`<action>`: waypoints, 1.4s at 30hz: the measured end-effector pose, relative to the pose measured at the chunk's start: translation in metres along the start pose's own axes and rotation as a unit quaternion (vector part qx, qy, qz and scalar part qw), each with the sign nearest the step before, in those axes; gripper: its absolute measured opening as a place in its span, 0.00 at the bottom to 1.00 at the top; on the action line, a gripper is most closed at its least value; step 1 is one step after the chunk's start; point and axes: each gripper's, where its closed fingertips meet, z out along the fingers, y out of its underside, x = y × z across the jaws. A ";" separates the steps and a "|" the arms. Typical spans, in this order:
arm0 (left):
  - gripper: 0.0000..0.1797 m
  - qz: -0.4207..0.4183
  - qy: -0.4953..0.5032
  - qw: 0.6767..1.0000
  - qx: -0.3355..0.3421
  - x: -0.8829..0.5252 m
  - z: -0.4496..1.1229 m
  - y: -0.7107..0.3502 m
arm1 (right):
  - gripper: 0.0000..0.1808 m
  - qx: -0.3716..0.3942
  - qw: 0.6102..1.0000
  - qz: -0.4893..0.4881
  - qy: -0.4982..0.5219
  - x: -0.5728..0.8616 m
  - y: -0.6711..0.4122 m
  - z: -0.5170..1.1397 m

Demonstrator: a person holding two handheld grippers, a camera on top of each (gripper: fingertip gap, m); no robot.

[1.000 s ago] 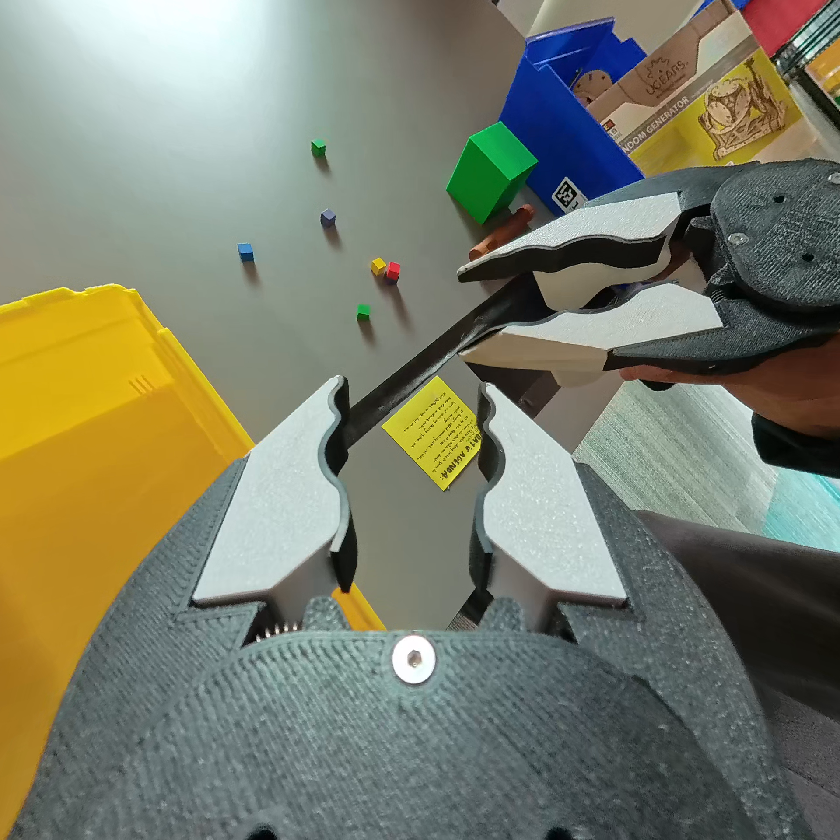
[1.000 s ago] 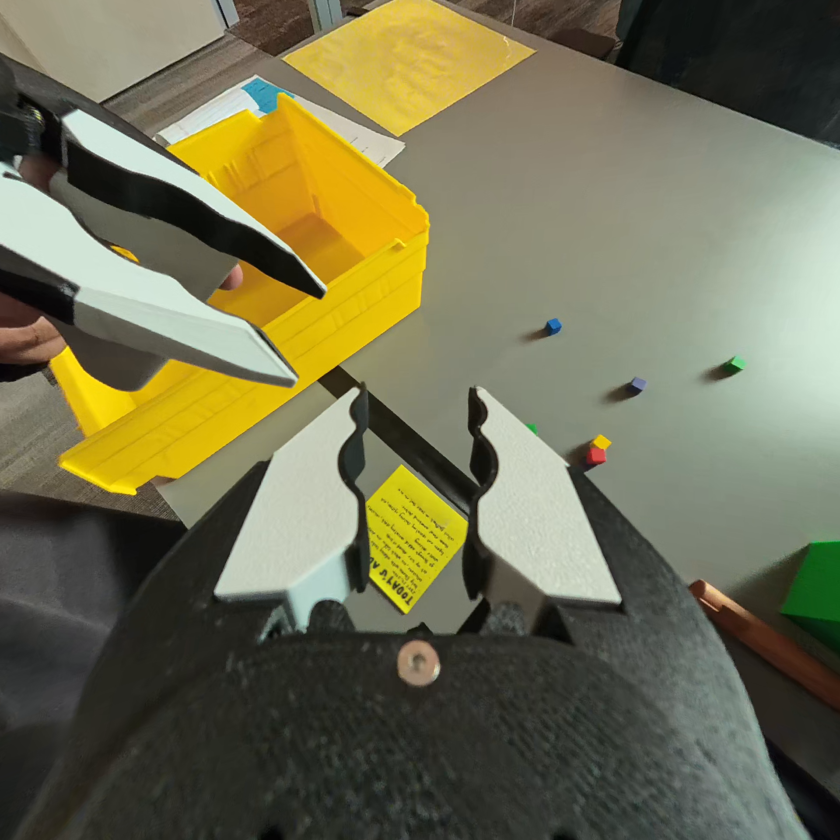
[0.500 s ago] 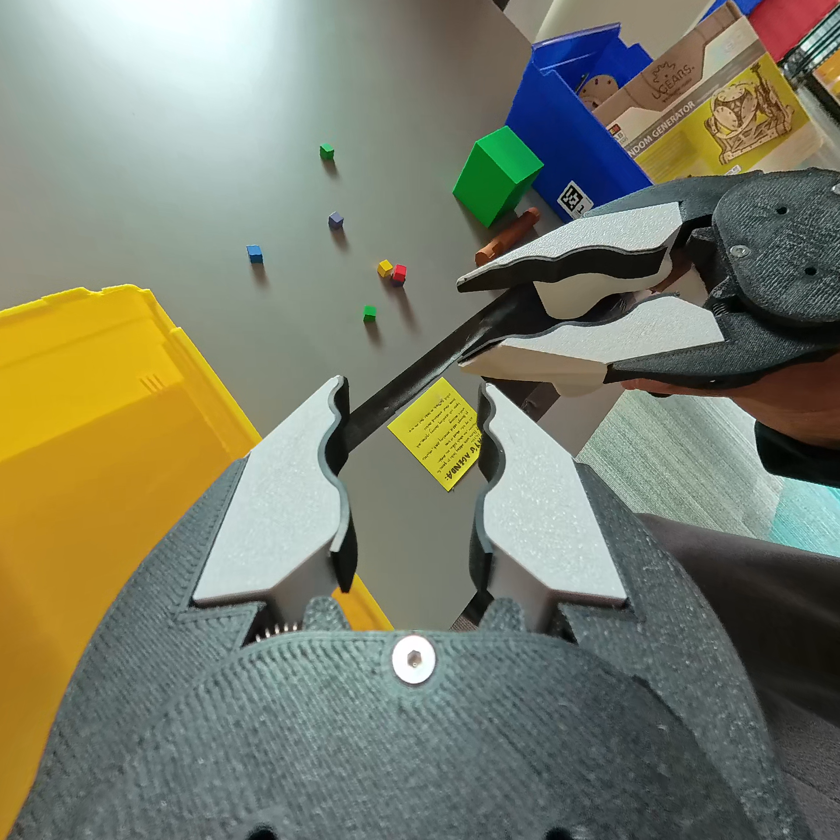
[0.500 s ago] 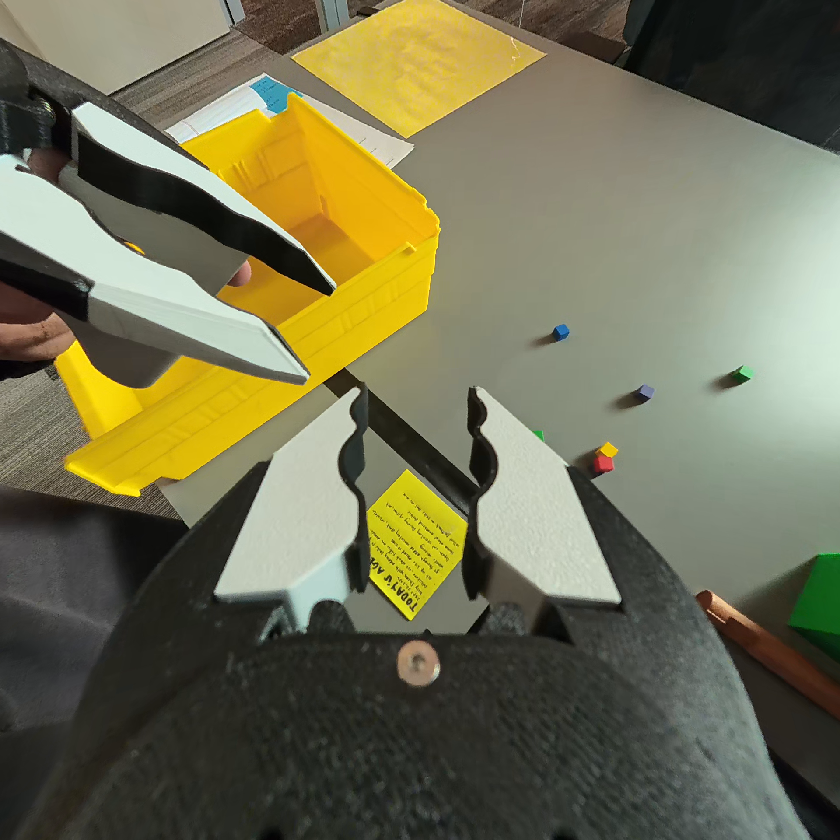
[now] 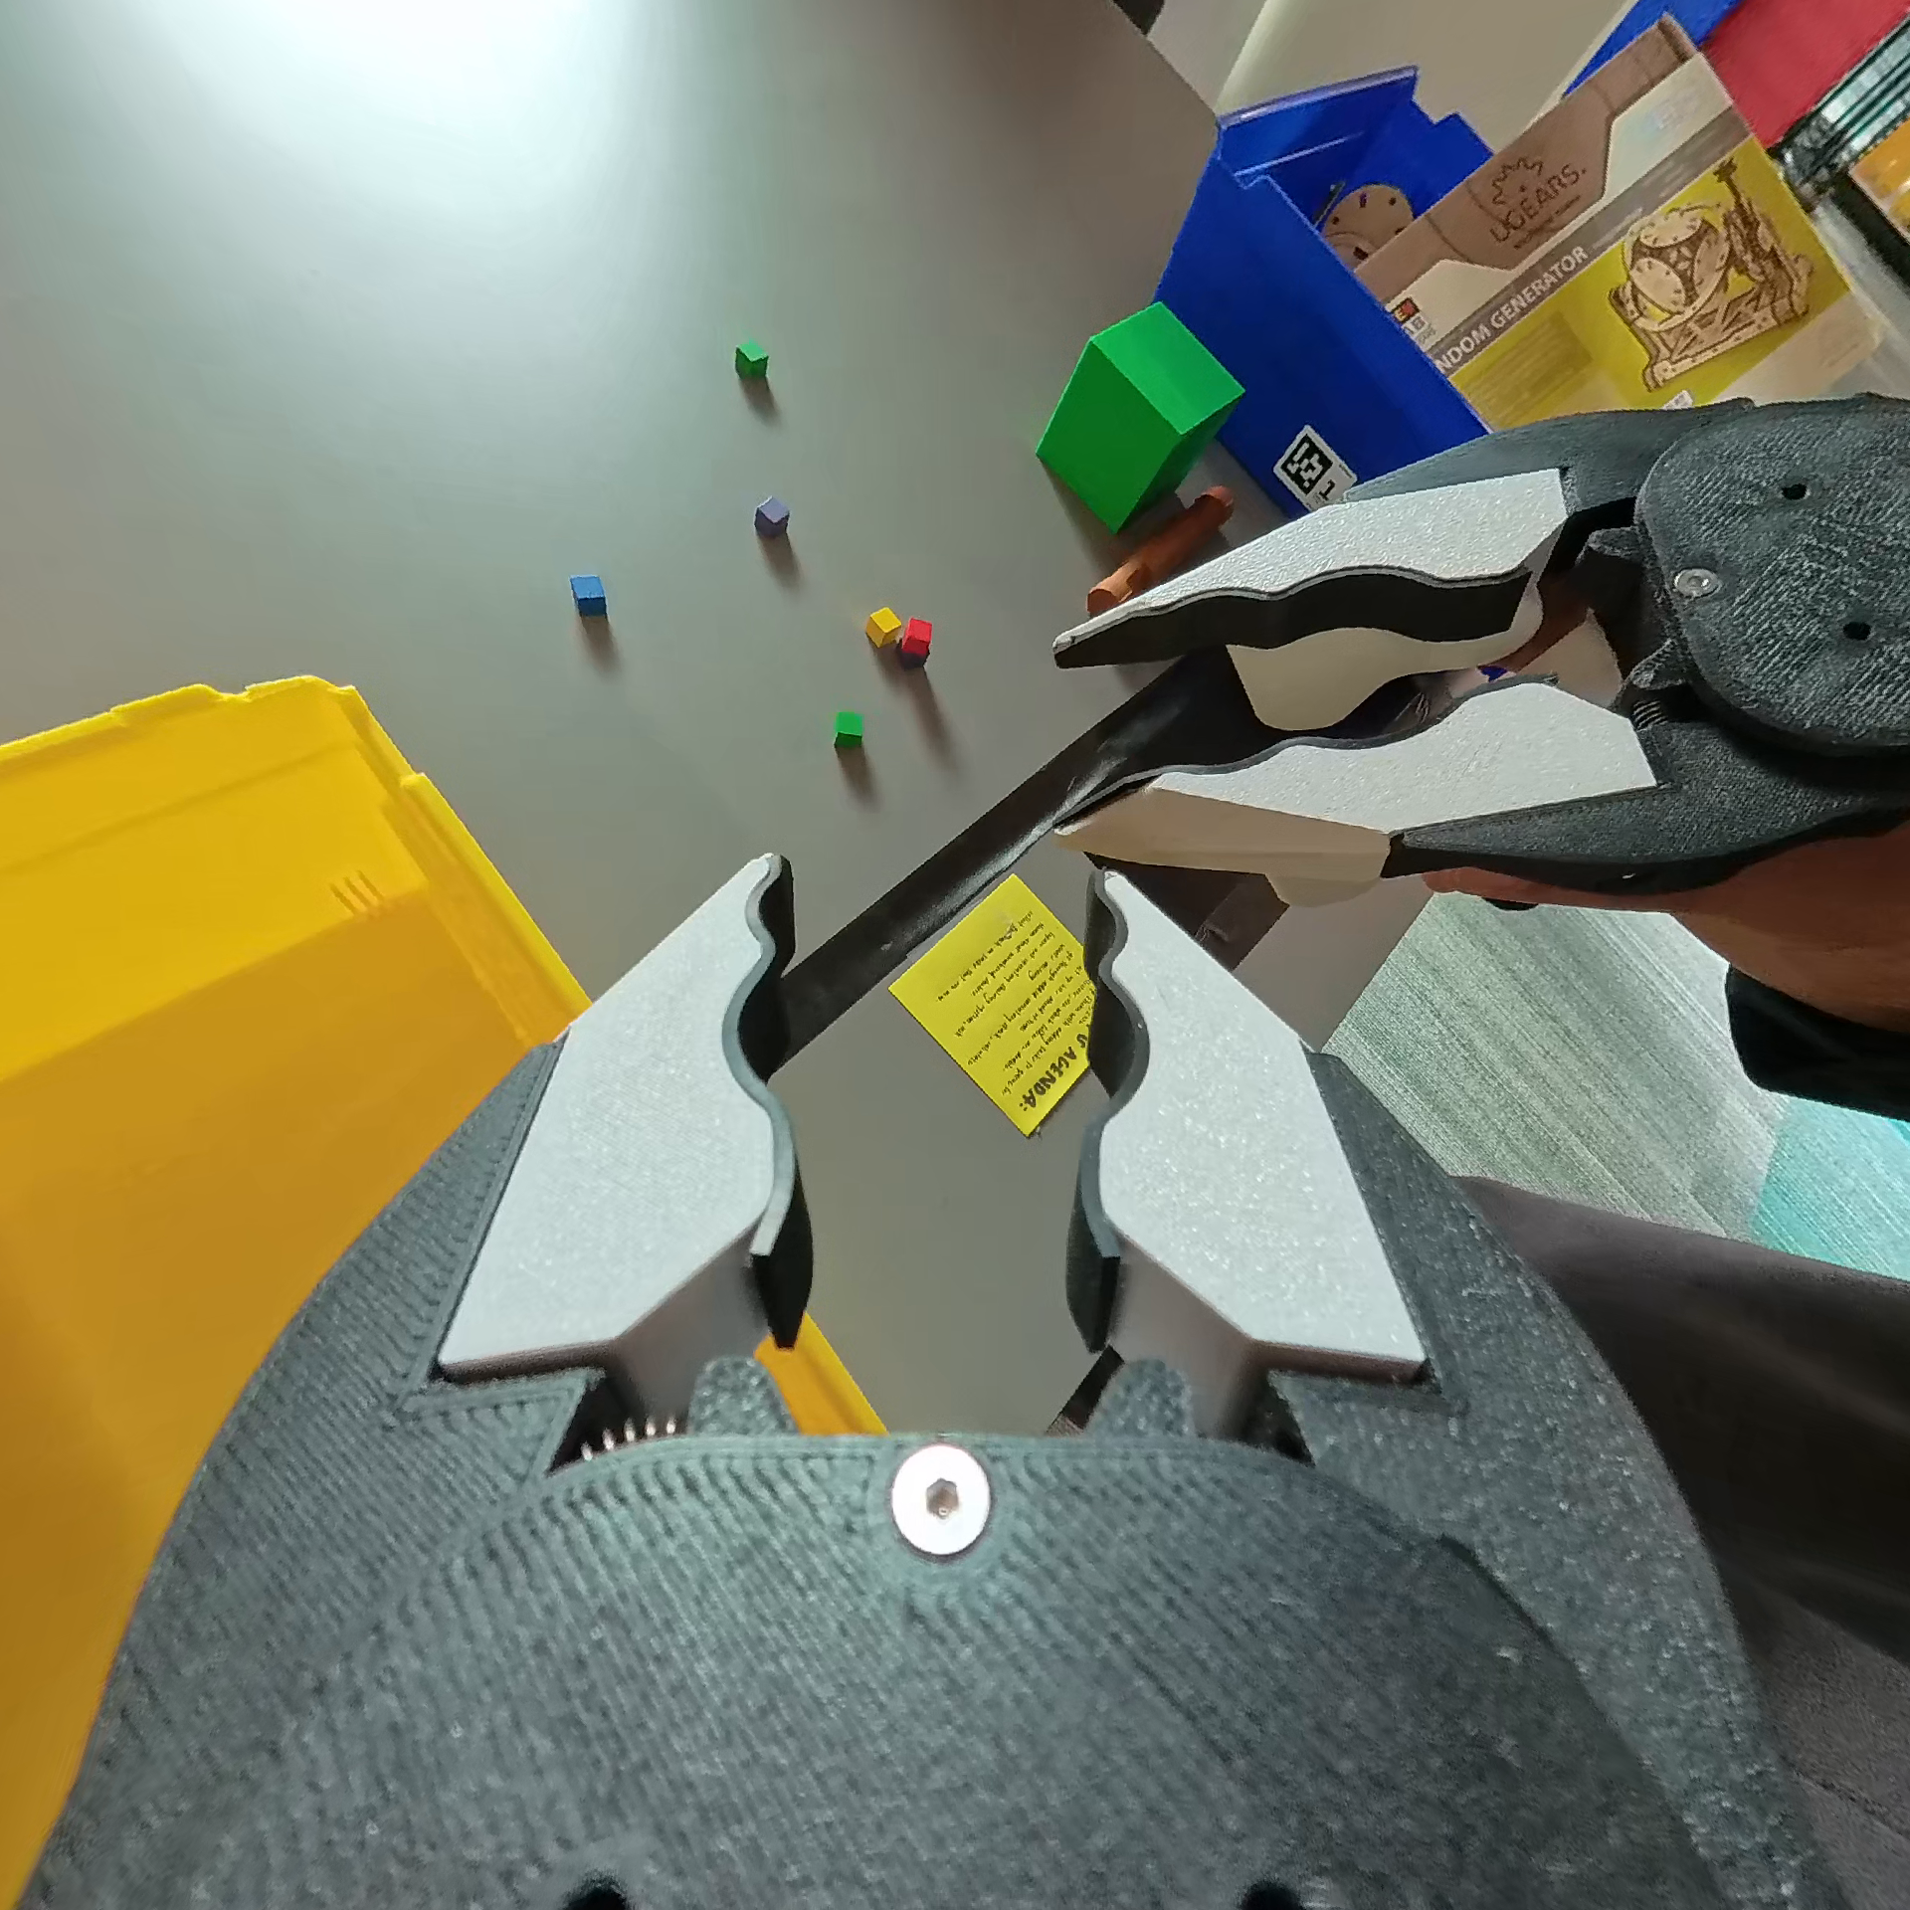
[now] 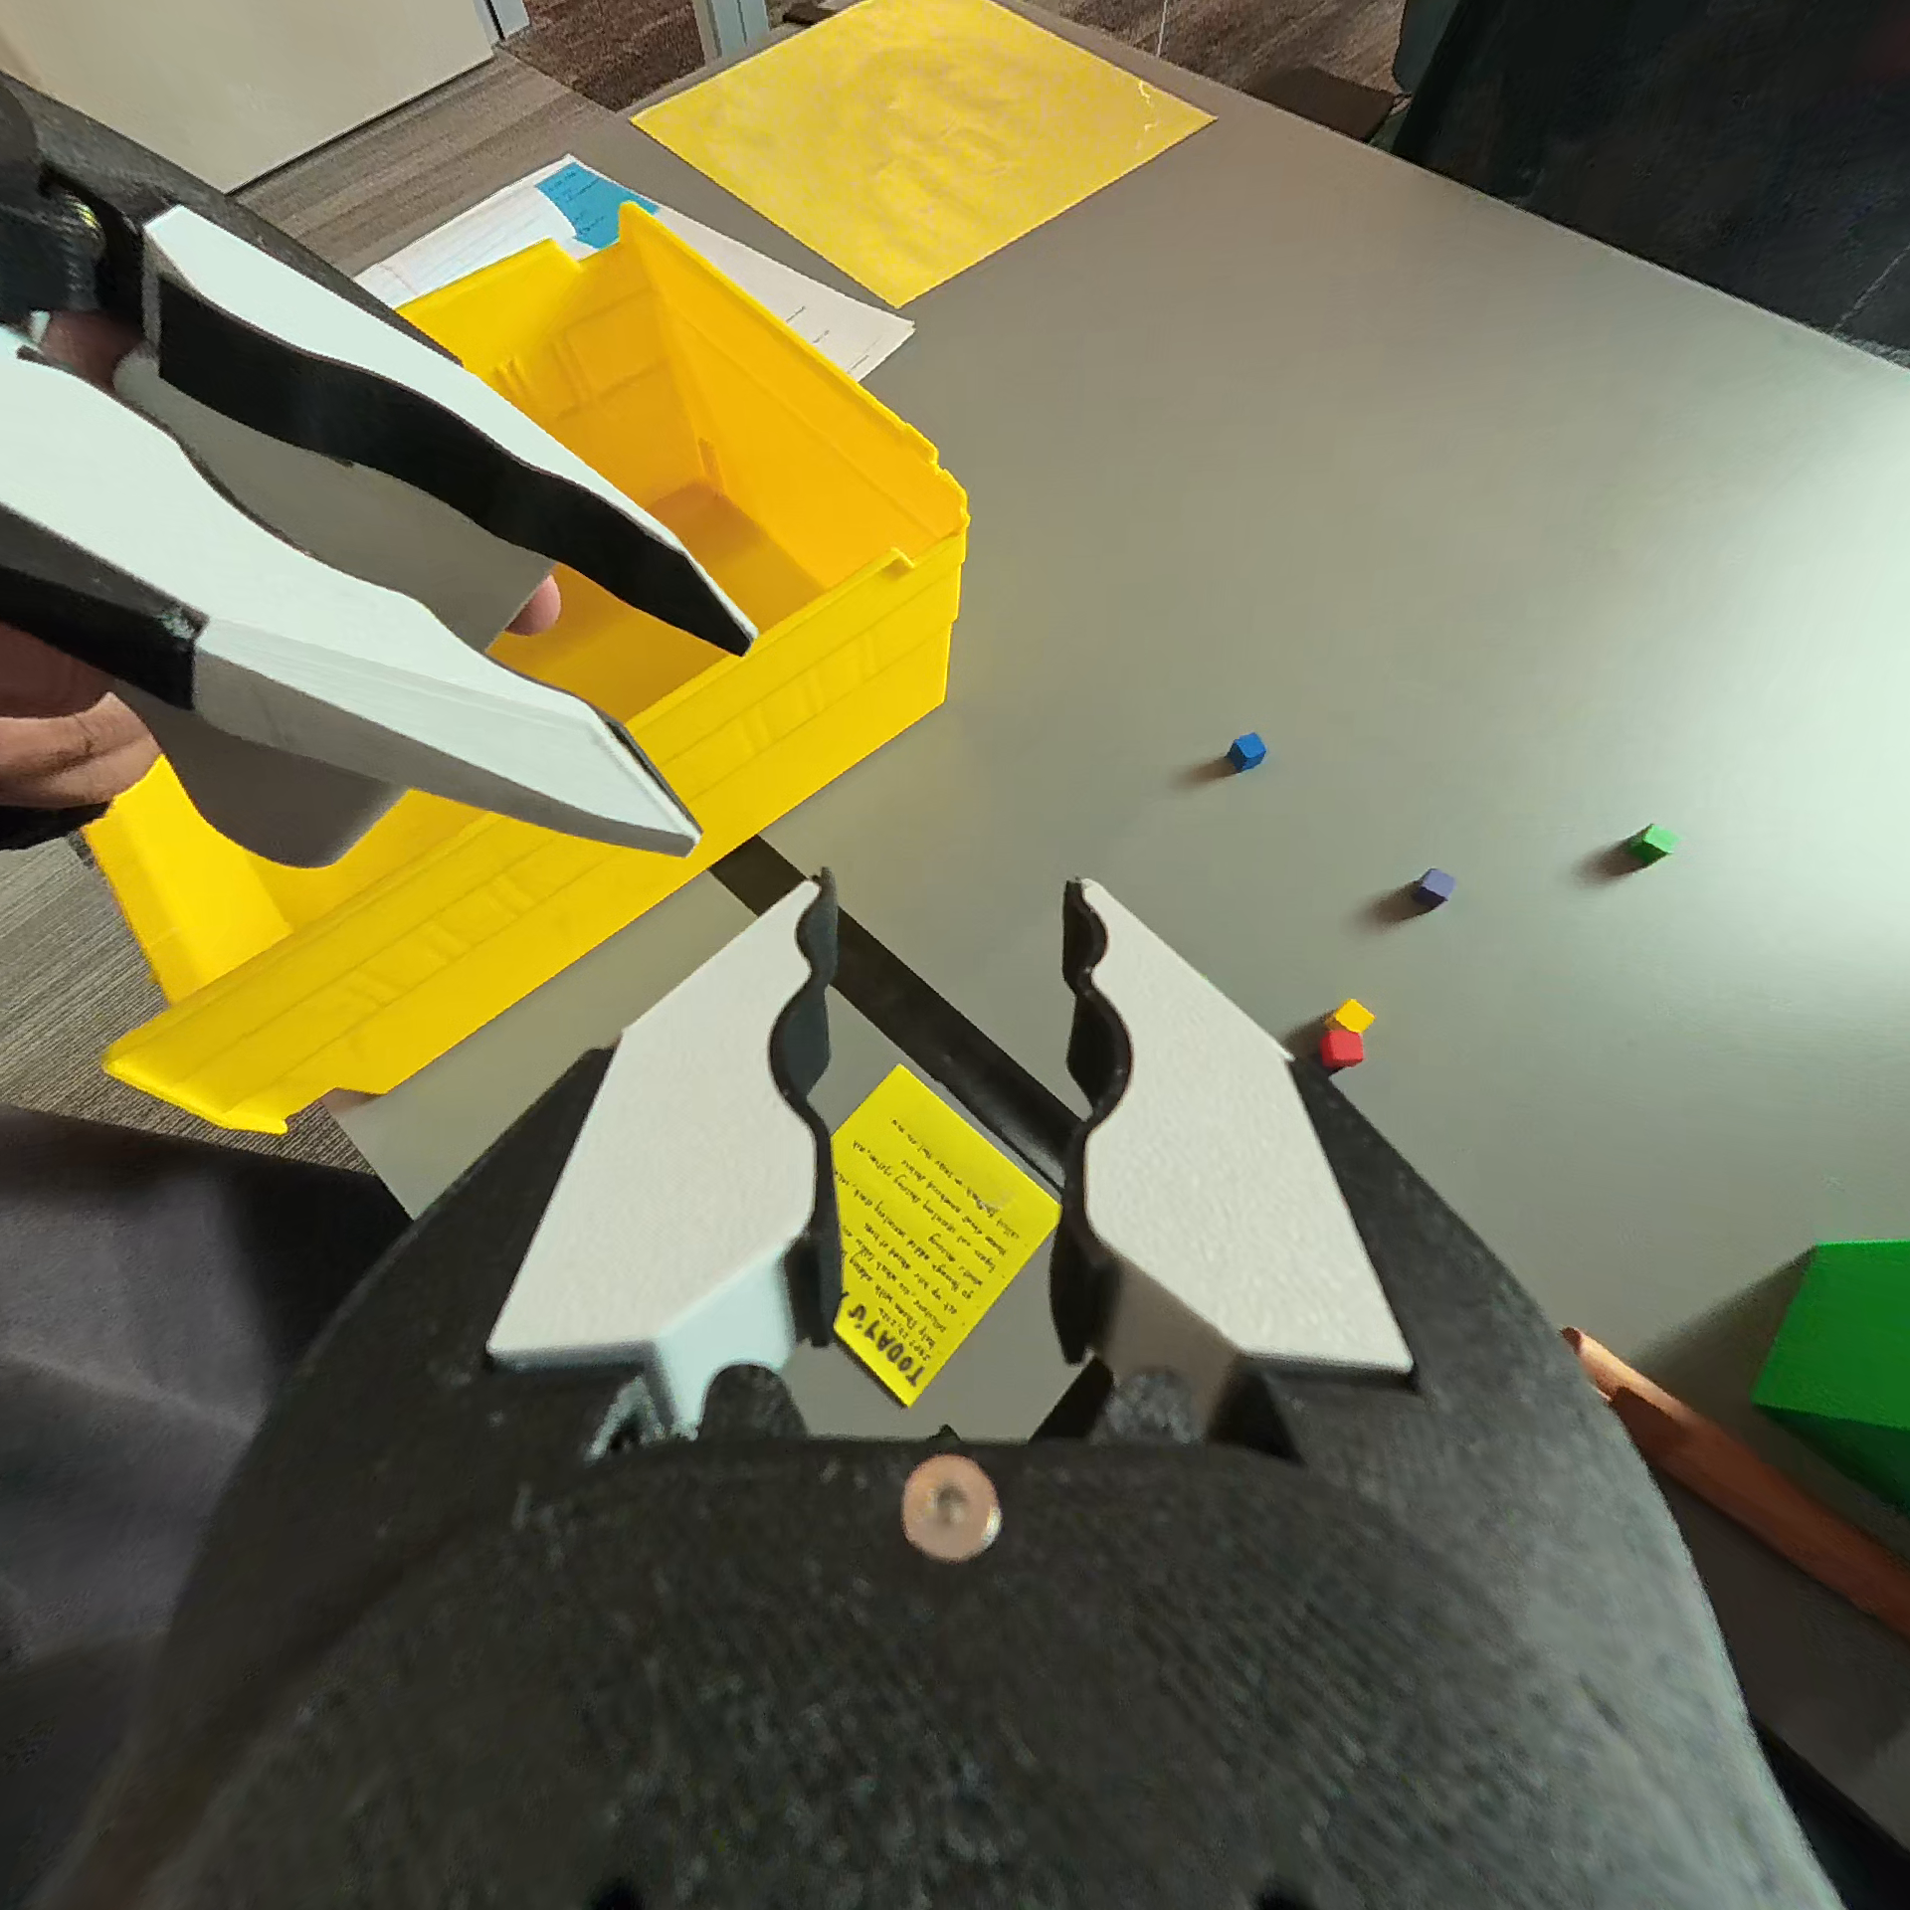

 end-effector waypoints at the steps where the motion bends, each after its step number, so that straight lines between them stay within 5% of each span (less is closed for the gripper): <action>1: 0.30 0.000 0.000 1.000 0.000 0.000 0.001 -0.001 | 0.24 -0.001 1.000 0.000 0.001 0.001 0.000 0.000; 42: 0.33 0.046 0.032 0.998 0.009 0.043 0.071 -0.065 | 0.22 0.000 0.997 -0.030 0.078 0.073 -0.005 -0.066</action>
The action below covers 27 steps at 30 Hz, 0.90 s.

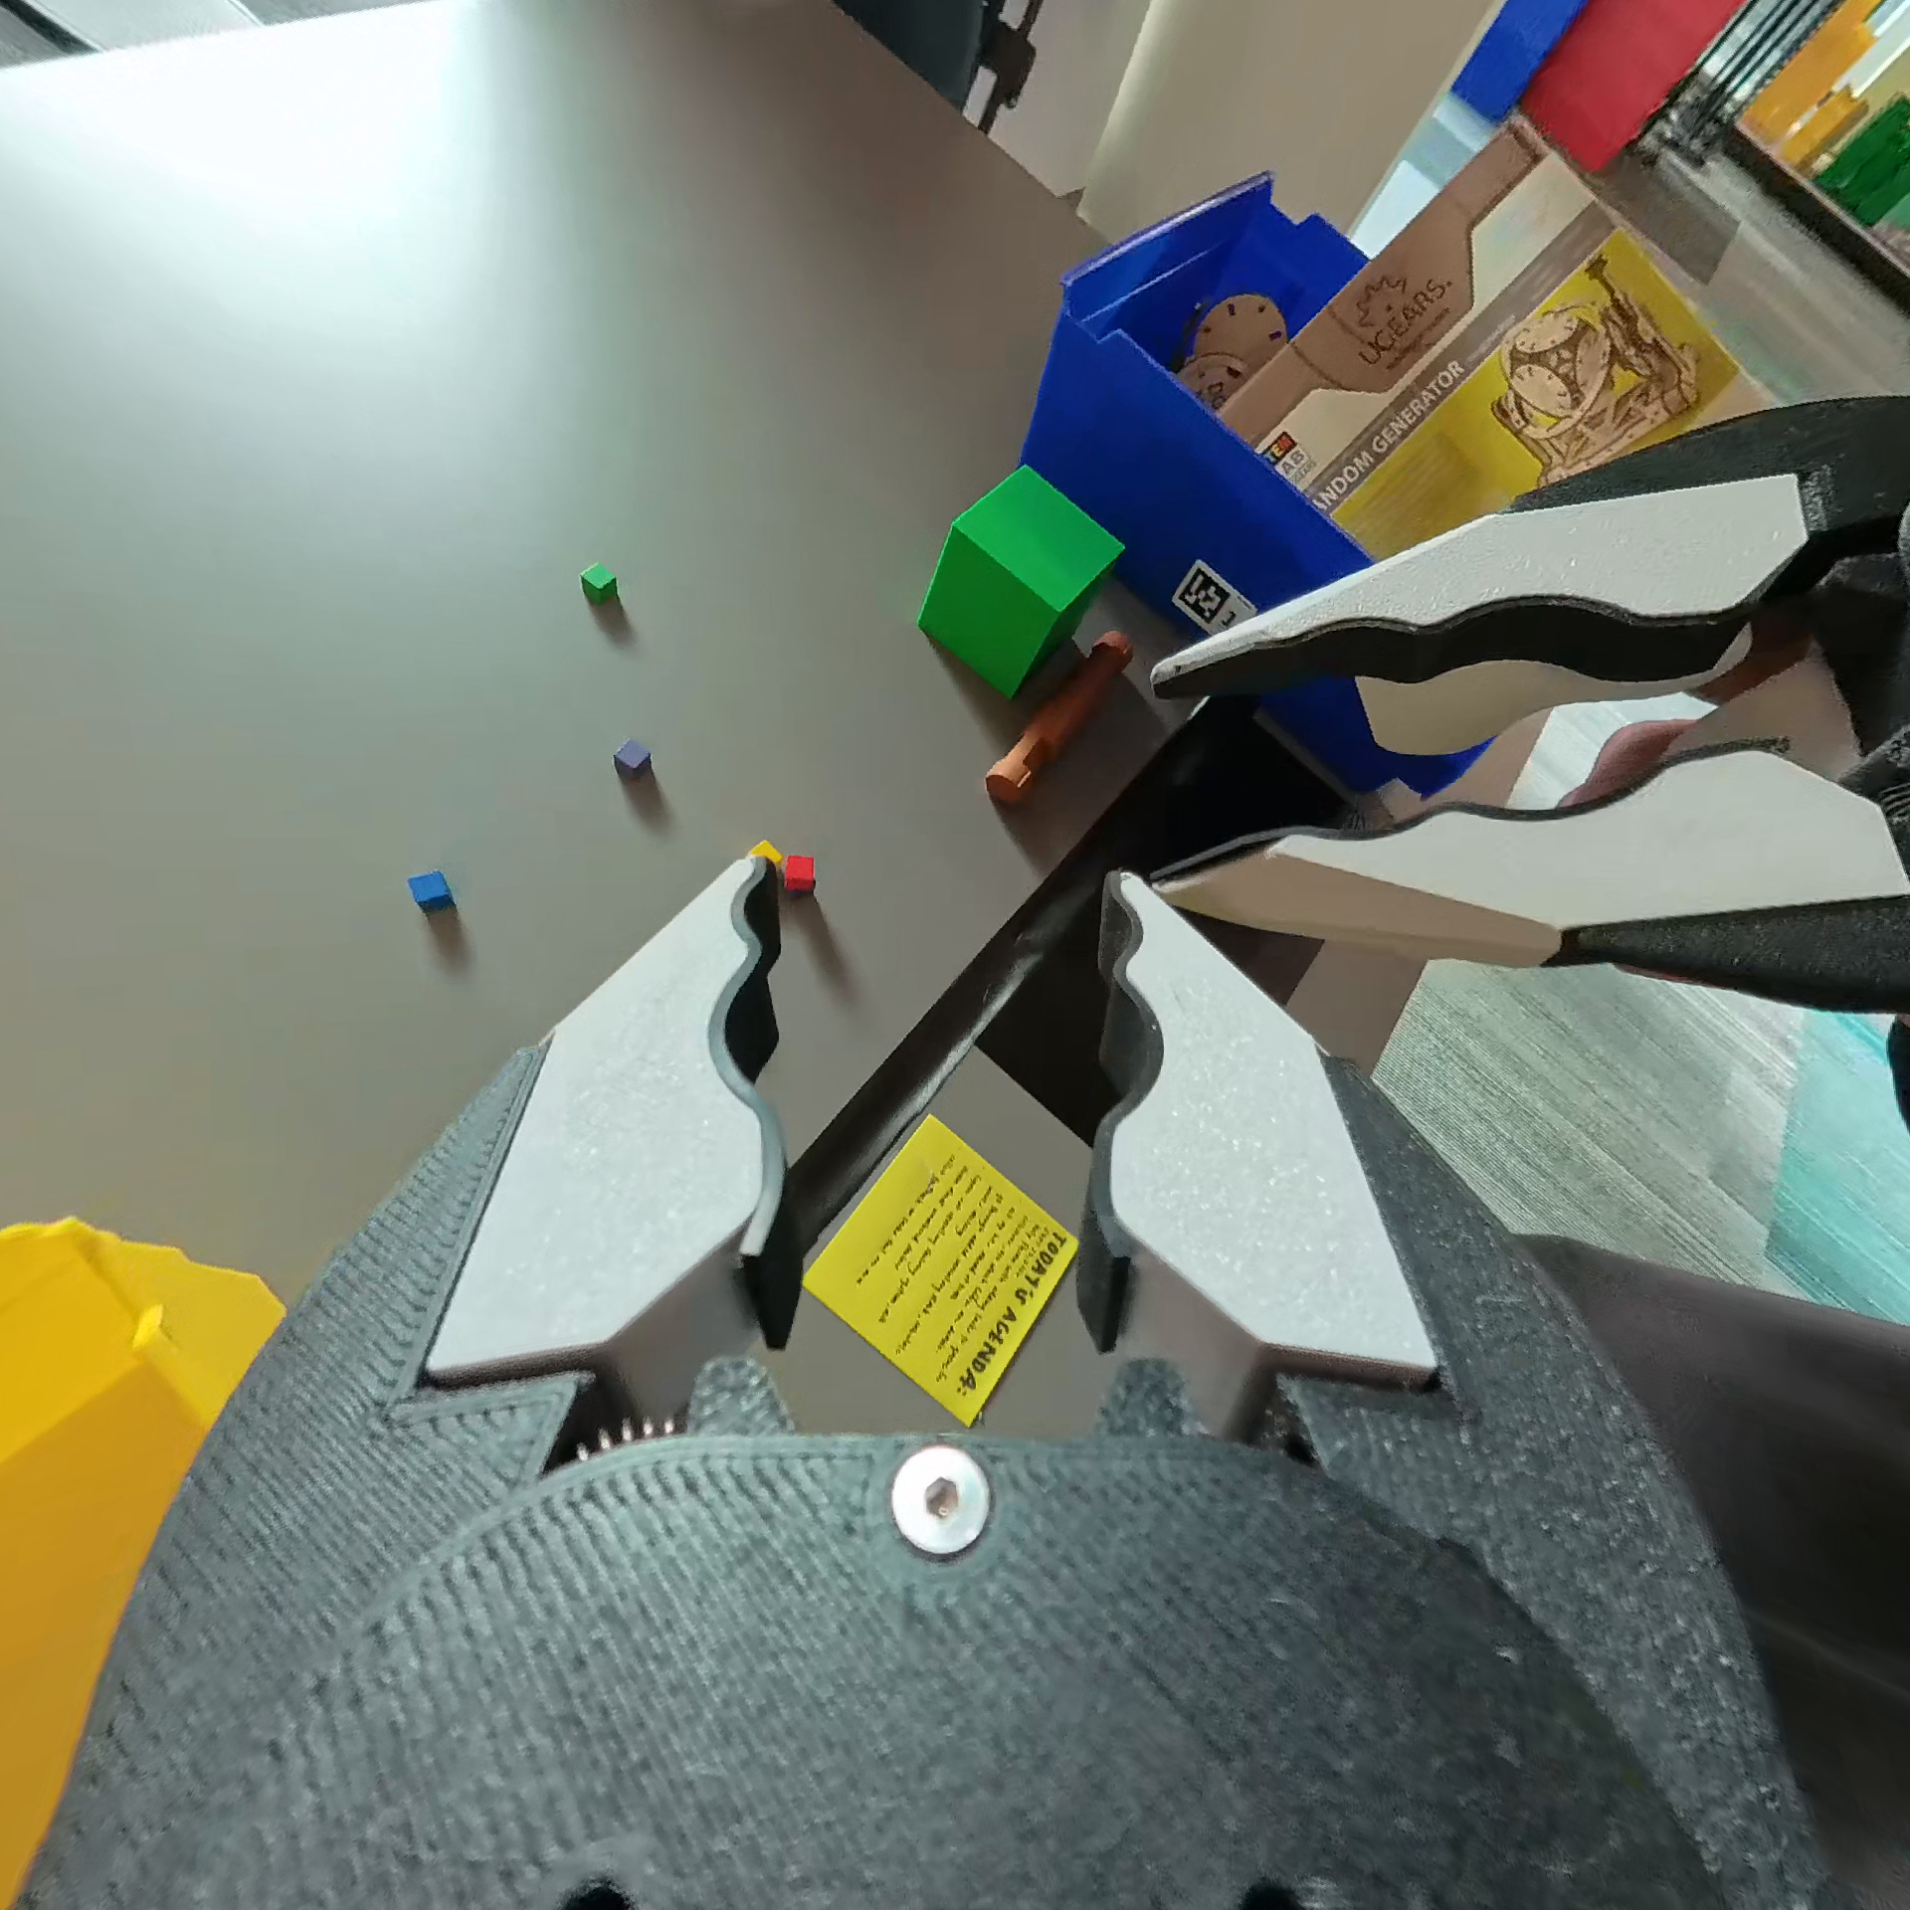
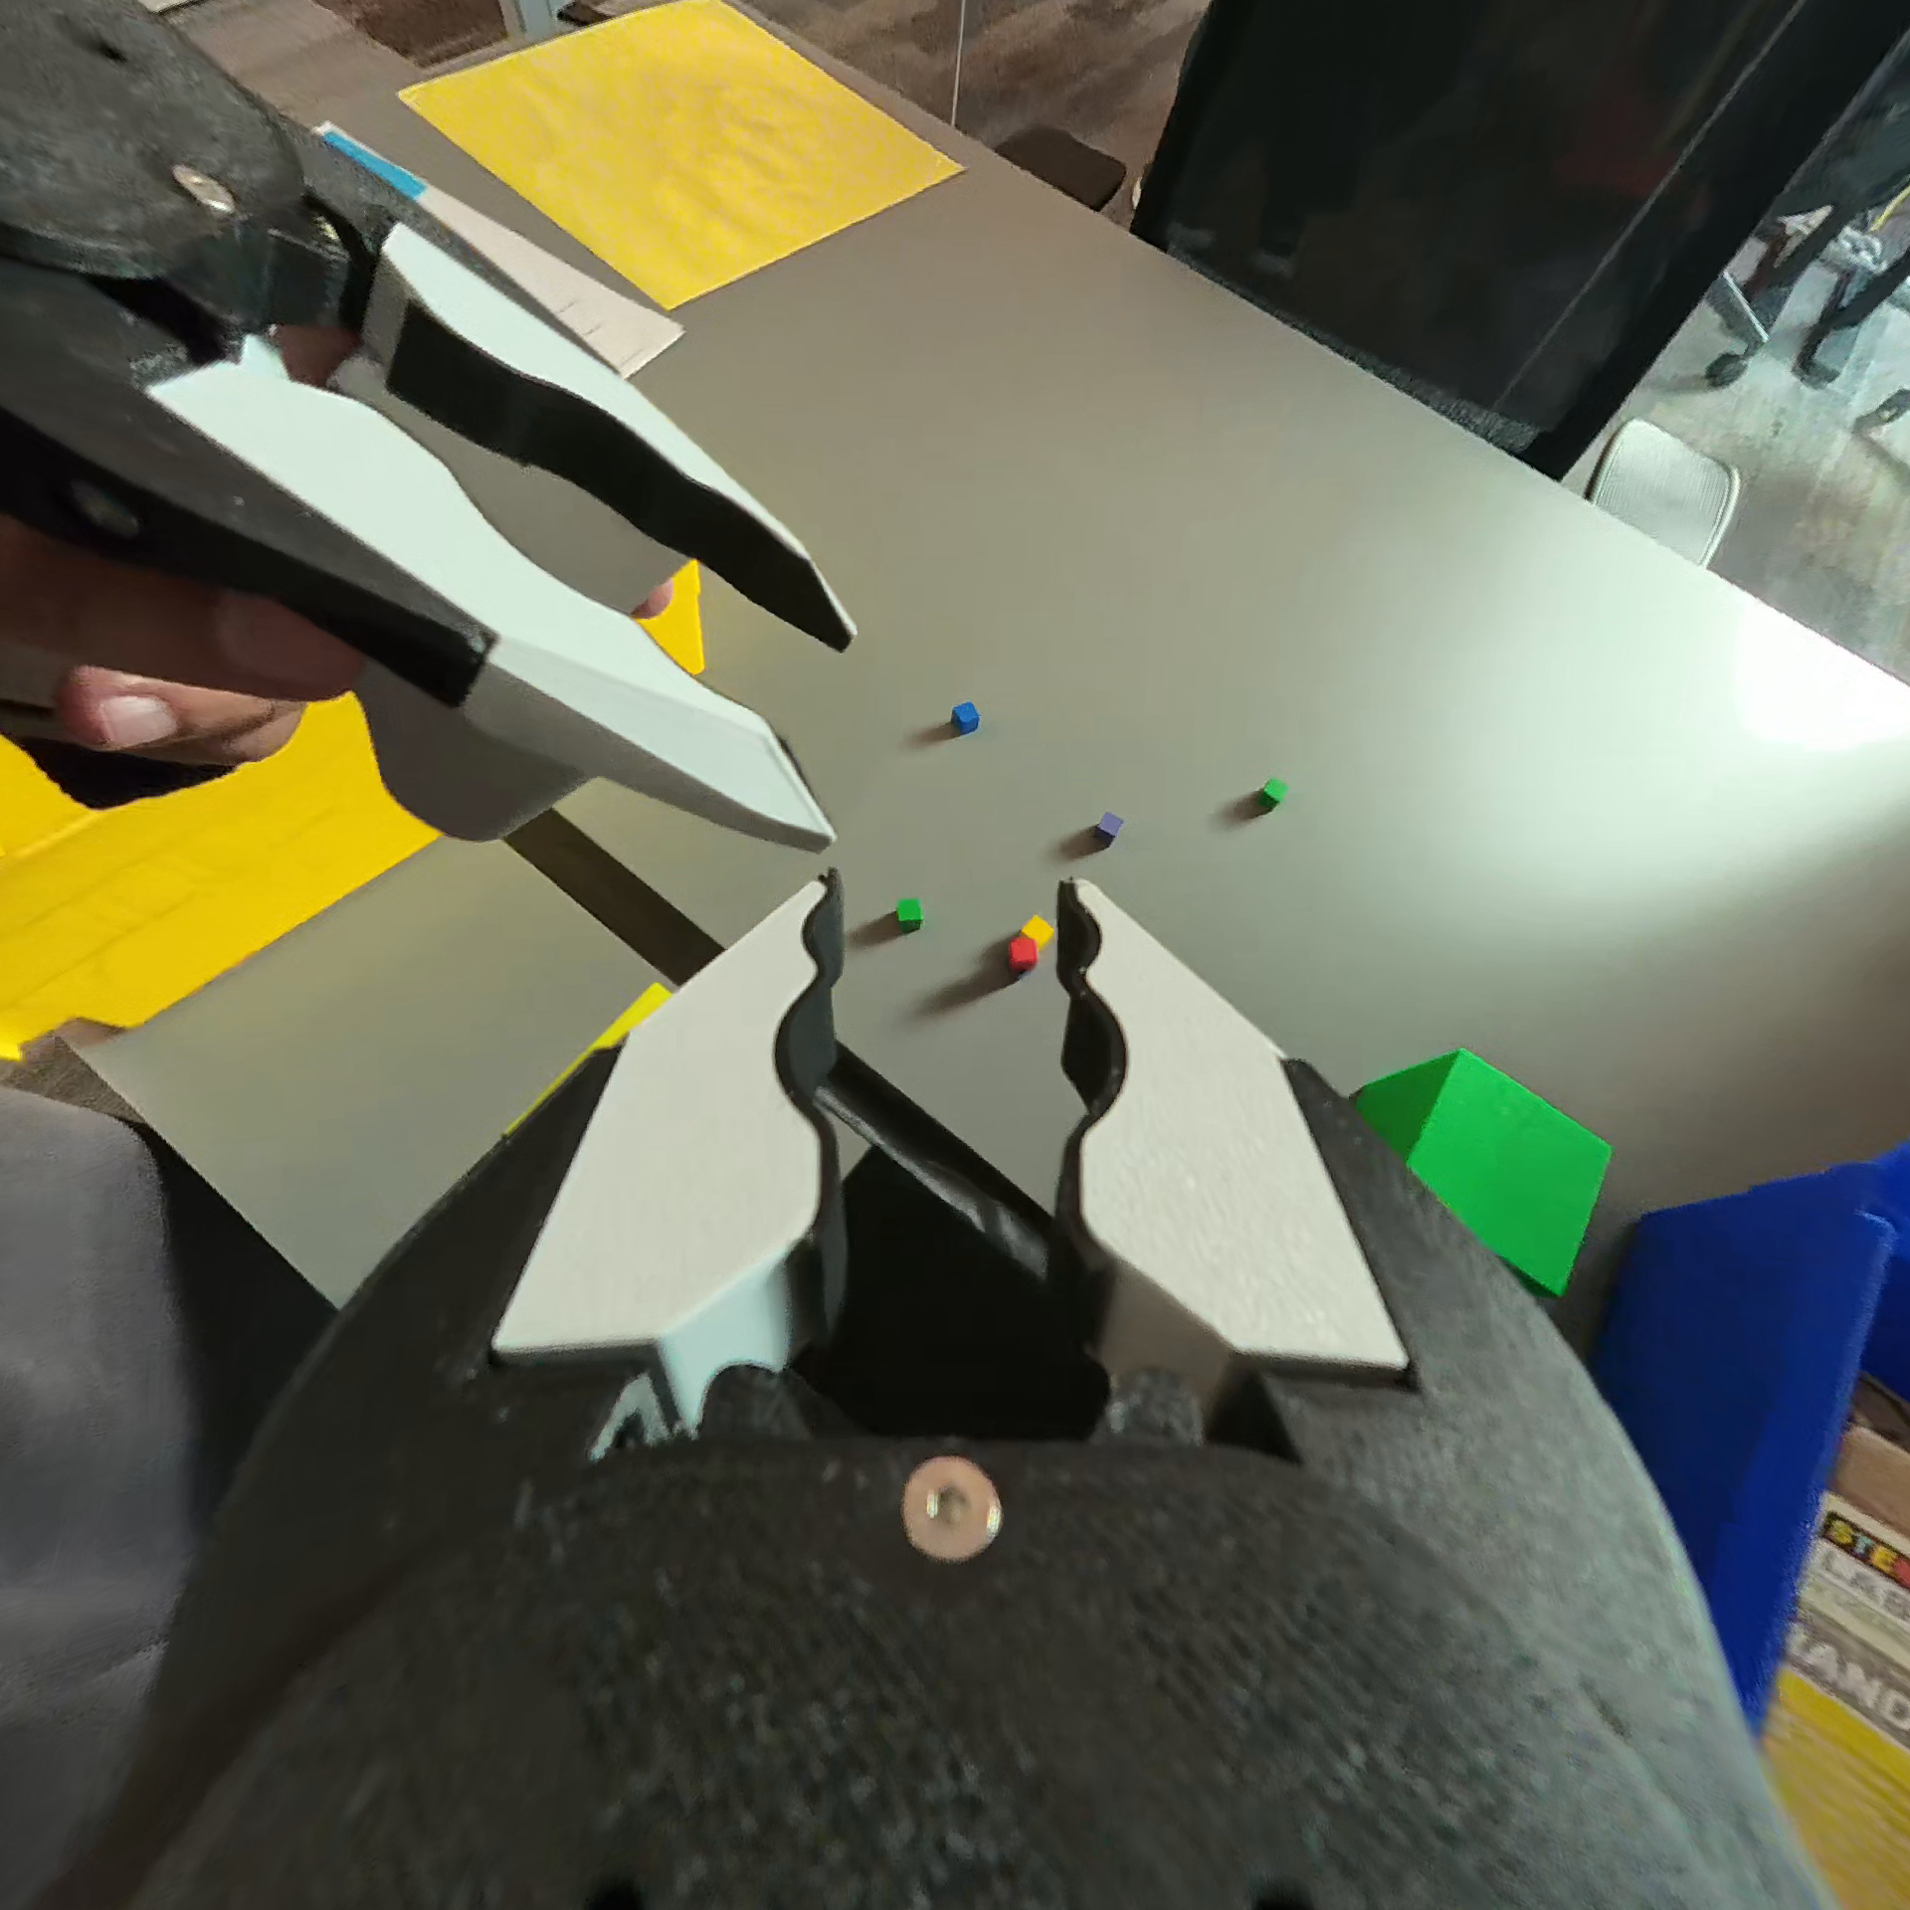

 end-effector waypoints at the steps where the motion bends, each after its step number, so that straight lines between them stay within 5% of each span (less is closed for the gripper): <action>1: 0.33 0.001 -0.006 1.000 0.001 0.001 0.003 -0.003 | 0.22 0.001 1.000 -0.009 -0.003 0.004 0.001 -0.001; 17: 0.33 -0.084 -0.144 0.986 -0.001 0.015 0.046 0.004 | 0.24 0.013 0.993 -0.027 -0.116 0.041 0.041 -0.029; 27: 0.36 -0.047 -0.140 0.988 -0.052 -0.024 0.059 0.025 | 0.30 0.003 0.998 0.022 -0.053 0.060 0.030 -0.005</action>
